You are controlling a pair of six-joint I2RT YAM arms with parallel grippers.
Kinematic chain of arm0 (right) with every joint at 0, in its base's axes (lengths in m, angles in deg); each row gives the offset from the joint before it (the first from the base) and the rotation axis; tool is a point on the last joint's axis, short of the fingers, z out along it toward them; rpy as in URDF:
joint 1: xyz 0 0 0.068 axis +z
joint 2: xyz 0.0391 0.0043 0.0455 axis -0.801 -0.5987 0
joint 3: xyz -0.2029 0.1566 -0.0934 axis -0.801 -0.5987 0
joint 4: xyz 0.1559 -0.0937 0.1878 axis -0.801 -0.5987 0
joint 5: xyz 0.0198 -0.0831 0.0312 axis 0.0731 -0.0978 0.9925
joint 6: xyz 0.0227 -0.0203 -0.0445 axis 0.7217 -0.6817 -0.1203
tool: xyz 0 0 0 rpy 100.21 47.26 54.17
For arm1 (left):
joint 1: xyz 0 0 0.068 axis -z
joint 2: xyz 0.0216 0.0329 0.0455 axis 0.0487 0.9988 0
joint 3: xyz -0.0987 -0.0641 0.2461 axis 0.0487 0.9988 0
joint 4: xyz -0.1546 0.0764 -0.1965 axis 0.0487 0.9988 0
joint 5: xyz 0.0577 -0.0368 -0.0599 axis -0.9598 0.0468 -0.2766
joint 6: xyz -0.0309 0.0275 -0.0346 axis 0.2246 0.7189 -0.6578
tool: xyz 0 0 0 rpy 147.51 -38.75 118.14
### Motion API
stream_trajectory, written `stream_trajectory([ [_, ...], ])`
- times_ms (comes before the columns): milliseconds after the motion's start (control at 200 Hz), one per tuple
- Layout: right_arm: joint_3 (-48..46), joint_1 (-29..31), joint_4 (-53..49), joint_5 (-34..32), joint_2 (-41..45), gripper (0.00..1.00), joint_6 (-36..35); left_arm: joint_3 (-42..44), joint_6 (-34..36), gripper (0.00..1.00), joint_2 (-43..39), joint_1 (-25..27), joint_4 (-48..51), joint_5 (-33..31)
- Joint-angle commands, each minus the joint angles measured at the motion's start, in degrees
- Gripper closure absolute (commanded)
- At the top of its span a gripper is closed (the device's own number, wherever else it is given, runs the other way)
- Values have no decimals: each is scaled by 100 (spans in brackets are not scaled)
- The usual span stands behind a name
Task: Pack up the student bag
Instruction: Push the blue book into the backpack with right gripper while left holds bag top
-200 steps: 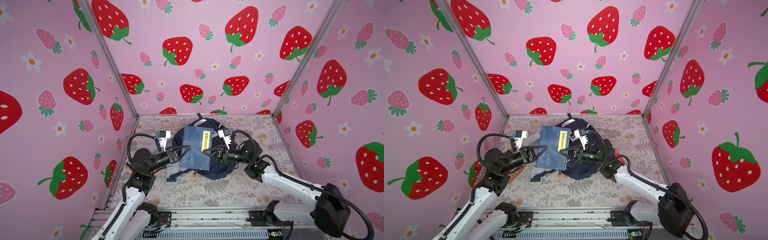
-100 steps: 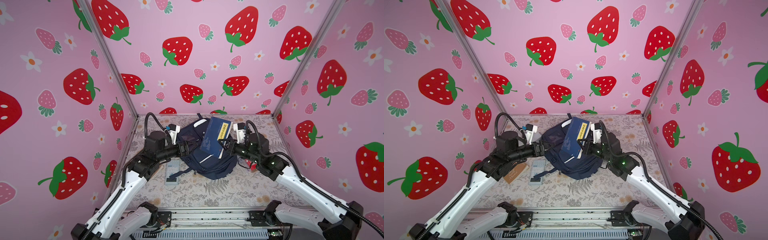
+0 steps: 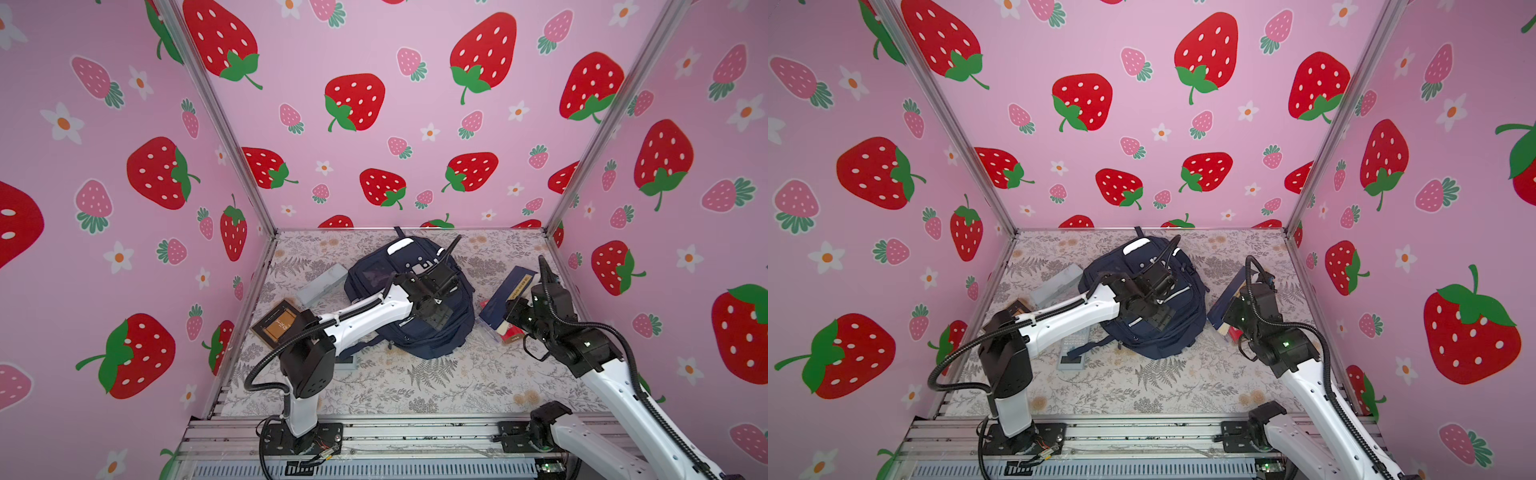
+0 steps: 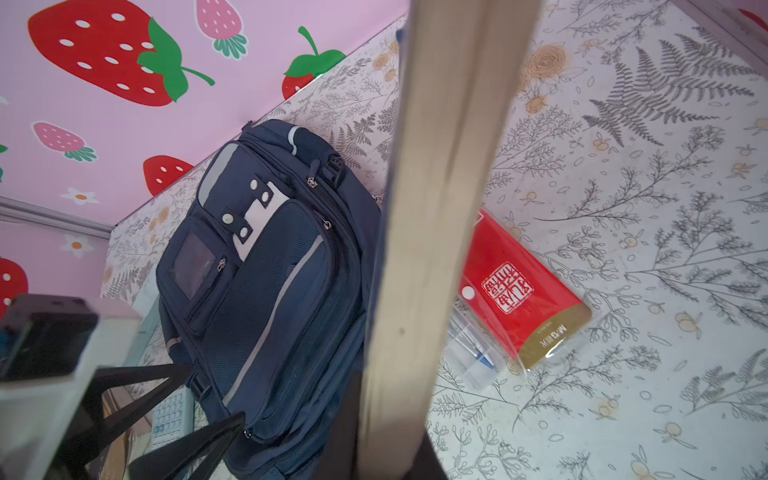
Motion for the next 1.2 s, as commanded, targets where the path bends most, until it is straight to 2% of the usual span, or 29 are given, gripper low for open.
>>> stream_trajectory([
  [0,-4,-133,-90,189,149,100,-35,-517,446,24,299,-9,513,-517],
  [305,-188,-222,27,424,255,100,-20,-776,445,44,1089,123,447,-136],
  [500,-155,-239,56,463,238,100,-29,-400,323,46,801,159,29,236],
  [550,-188,-240,100,476,242,100,-11,-366,328,56,837,163,-15,163],
  [635,-199,-248,192,609,222,100,7,-501,330,85,955,150,127,-76],
  [695,-182,-248,220,653,210,100,-19,-477,327,93,869,157,68,-249],
  [715,-177,-248,217,653,218,100,-34,-450,329,99,812,154,24,-324],
  [870,-169,-248,473,1019,219,100,-162,-125,285,100,-101,110,-393,-560],
  [1015,-287,-248,861,1579,206,100,-201,528,212,100,-1222,-187,-1225,367],
  [1196,-669,-233,1449,2286,350,100,27,1224,-203,100,-1949,-856,-2002,2251],
])
